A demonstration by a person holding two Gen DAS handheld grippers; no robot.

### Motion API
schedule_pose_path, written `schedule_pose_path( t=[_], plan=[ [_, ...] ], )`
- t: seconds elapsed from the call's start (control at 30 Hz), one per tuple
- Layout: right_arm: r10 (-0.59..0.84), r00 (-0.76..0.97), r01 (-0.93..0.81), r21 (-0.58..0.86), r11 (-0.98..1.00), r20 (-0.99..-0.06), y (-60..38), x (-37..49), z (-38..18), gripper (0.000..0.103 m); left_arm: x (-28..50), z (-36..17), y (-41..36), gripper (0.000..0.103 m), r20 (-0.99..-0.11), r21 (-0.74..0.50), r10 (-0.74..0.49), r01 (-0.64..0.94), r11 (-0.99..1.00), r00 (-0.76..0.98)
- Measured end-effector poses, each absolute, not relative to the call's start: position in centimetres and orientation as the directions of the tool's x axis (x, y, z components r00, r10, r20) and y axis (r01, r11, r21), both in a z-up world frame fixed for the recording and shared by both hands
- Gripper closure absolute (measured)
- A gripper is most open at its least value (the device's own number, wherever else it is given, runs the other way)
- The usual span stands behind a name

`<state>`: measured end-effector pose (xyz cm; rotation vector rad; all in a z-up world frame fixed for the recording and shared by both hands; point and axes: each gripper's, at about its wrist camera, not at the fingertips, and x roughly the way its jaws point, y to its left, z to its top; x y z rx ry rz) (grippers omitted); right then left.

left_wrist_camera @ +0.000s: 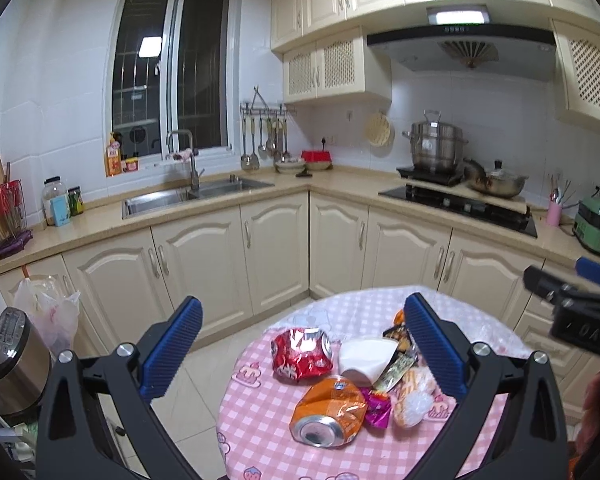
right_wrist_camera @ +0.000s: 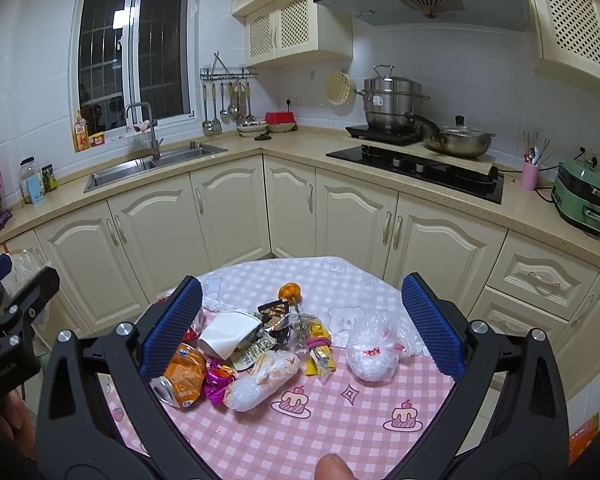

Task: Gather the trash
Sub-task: 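Grasp the orange Fanta can with the left tool while the right tool grasps a plastic bag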

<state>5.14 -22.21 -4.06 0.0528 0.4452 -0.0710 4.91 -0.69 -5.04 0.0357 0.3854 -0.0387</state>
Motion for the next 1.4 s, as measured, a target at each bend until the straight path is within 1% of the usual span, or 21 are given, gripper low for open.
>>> schedule_pose_path(
  t=[0.13, 0.33, 0.4, 0.57, 0.7, 0.8, 0.9, 0.93, 1.0, 1.13, 1.23, 1.33, 1.4],
  plan=[
    [-0.074, 0.875, 0.102, 0.032, 0.994, -0.479, -23.2, 6.0, -6.1, 0.005, 6.4, -8.0, 0.0, 0.004, -0.439, 0.041, -0.041, 0.065, 0.997, 0.897],
    [-0.091, 0.81, 0.143, 0.045, 0.989, -0.579, -25.0, 7.6, -10.4, 0.005, 9.4, -14.8, 0.4, 0.004, -0.59, 0.078, -0.061, 0.132, 0.988, 0.805],
    [-0.092, 0.795, 0.149, 0.046, 0.988, -0.599, -25.2, 8.0, -11.5, 0.005, 10.4, -17.4, 0.2, 0.004, -0.637, 0.085, -0.069, 0.159, 0.984, 0.767],
    [-0.097, 0.739, 0.173, 0.049, 0.984, -0.667, -25.9, 9.0, -14.5, 0.005, 13.2, -22.1, -0.6, 0.004, -0.719, 0.059, -0.1, 0.204, 0.977, 0.688],
    [-0.101, 0.704, 0.185, 0.044, 0.982, -0.703, -26.3, 9.5, -16.2, 0.005, 14.5, -24.7, -1.2, 0.004, -0.747, 0.015, -0.149, 0.24, 0.971, 0.648],
    [-0.099, 0.682, 0.188, 0.043, 0.981, -0.724, -26.3, 9.9, -17.2, 0.005, 15.5, -25.6, -1.4, 0.004, -0.764, -0.064, -0.222, 0.27, 0.961, 0.606],
    [-0.09, 0.665, 0.179, 0.042, 0.983, -0.741, -25.9, 10.4, -18.1, 0.005, 16.6, -26.4, -0.9, 0.005, -0.756, -0.15, -0.291, 0.277, 0.949, 0.586],
    [-0.084, 0.662, 0.176, 0.045, 0.983, -0.745, -25.8, 10.6, -18.4, 0.005, 17.0, -26.6, -0.7, 0.007, -0.755, -0.176, -0.308, 0.273, 0.946, 0.58],
    [-0.067, 0.652, 0.166, 0.056, 0.985, -0.755, -25.5, 10.9, -18.8, 0.005, 17.3, -26.6, -0.8, 0.008, -0.755, -0.172, -0.309, 0.28, 0.944, 0.578],
    [0.056, 0.623, 0.121, 0.167, 0.978, -0.78, -24.5, 12.7, -20.0, 0.005, 16.8, -26.5, -1.7, 0.009, -0.753, -0.092, -0.269, 0.31, 0.946, 0.6],
    [0.162, 0.591, 0.086, 0.261, 0.962, -0.79, -23.1, 14.7, -21.2, 0.005, 16.4, -26.3, -1.5, 0.01, -0.75, -0.09, -0.269, 0.311, 0.946, 0.604],
    [0.212, 0.529, 0.085, 0.3, 0.95, -0.822, -21.7, 17.1, -23.0, 0.006, 16.1, -26.1, -0.6, 0.01, -0.747, -0.097, -0.257, 0.282, 0.954, 0.613],
    [0.216, 0.499, 0.082, 0.294, 0.952, -0.839, -20.9, 18.0, -24.1, 0.016, 15.7, -26.0, 0.1, 0.01, -0.744, -0.099, -0.249, 0.266, 0.959, 0.621]
  ],
)
